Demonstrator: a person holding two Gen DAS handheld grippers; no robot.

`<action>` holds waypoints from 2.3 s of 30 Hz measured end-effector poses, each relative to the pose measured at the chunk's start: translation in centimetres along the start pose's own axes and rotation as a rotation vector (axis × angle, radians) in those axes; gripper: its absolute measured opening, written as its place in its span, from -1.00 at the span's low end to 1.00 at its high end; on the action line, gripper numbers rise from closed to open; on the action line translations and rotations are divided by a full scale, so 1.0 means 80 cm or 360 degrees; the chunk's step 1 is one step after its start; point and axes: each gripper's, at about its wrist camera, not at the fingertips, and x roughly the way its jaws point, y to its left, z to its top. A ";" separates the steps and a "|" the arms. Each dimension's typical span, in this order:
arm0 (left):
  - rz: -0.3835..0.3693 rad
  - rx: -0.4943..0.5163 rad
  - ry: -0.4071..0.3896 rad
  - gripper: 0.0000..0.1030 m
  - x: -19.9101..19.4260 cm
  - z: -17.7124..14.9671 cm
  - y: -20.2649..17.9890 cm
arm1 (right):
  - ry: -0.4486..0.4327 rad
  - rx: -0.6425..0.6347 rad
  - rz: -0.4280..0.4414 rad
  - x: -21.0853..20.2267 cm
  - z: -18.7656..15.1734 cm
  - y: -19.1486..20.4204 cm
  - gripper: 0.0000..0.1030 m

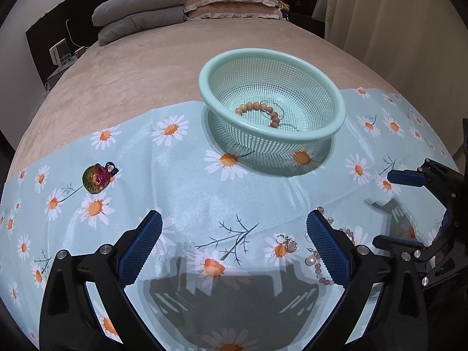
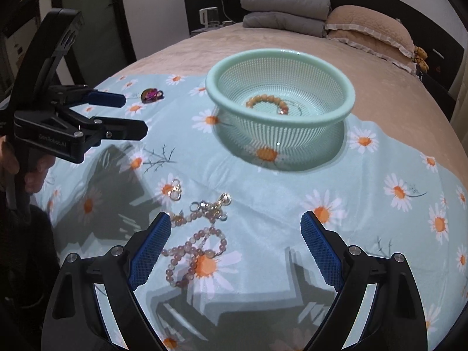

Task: Organize jewelry
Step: 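Grasp a gold charm earring with the left tool while the right tool grasps the pink bracelet, then carry the charm earring and pink bead bracelet into the green basket and release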

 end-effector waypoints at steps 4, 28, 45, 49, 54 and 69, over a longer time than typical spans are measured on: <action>0.0012 0.0064 0.0028 0.88 0.012 -0.014 -0.013 | 0.0038 0.0034 0.0040 0.015 -0.019 0.010 0.67; 0.0026 0.0262 0.0150 0.26 0.082 -0.052 -0.073 | -0.0032 0.0177 -0.0132 0.055 -0.053 0.036 0.00; -0.0233 0.0191 0.0247 -0.74 0.054 -0.050 -0.076 | 0.0055 0.0341 -0.0007 0.008 -0.051 -0.002 -0.75; -0.0220 0.0191 0.0216 -0.74 0.038 -0.045 -0.070 | 0.0009 0.0338 -0.0012 -0.018 -0.044 -0.011 -0.75; -0.0231 0.0156 0.0165 -0.74 0.019 -0.030 -0.054 | -0.0045 0.0333 -0.0004 -0.043 -0.038 -0.017 -0.75; -0.0220 0.0171 0.0020 -0.74 -0.036 0.018 -0.040 | -0.0230 0.0171 -0.0040 -0.122 0.032 -0.014 -0.76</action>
